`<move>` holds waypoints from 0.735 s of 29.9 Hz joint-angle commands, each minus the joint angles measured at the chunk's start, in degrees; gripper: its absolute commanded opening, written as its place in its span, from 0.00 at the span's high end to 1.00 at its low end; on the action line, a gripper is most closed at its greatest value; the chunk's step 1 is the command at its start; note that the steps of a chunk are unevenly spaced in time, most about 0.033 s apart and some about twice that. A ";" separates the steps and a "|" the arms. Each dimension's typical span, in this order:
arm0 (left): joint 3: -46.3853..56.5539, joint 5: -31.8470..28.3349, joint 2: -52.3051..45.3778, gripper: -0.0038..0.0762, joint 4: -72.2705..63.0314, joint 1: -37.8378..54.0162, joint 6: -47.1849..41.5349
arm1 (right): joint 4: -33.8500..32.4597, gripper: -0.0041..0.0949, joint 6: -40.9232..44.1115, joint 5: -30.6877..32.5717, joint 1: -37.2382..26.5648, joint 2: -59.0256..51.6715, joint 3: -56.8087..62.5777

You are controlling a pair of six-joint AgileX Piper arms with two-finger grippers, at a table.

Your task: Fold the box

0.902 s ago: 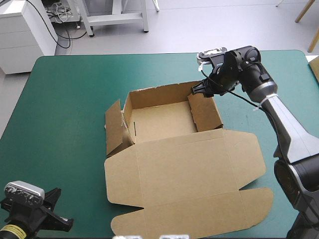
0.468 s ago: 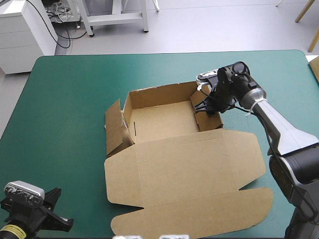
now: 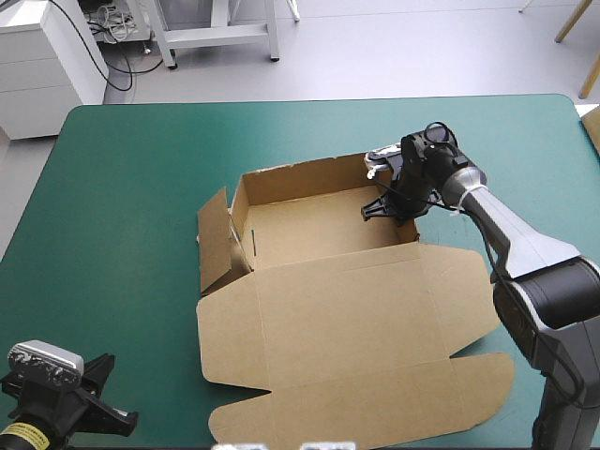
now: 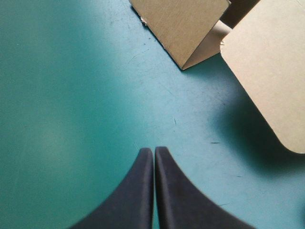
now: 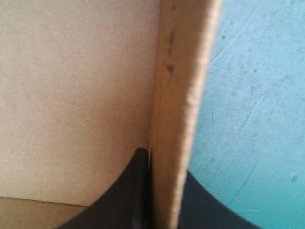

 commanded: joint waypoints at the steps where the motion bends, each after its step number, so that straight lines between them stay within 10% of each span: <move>1: -1.31 -3.32 0.70 0.96 -0.45 -0.05 -0.38 | -0.67 0.98 -0.36 0.00 0.04 -5.19 -2.82; 17: -1.31 -3.32 0.70 0.96 -1.06 -0.05 0.53 | -1.72 0.98 0.57 1.79 0.04 -22.64 -3.88; 22: -1.31 -3.53 0.70 0.79 -1.12 -0.05 1.28 | -2.88 0.98 1.33 1.79 0.04 -27.62 -3.88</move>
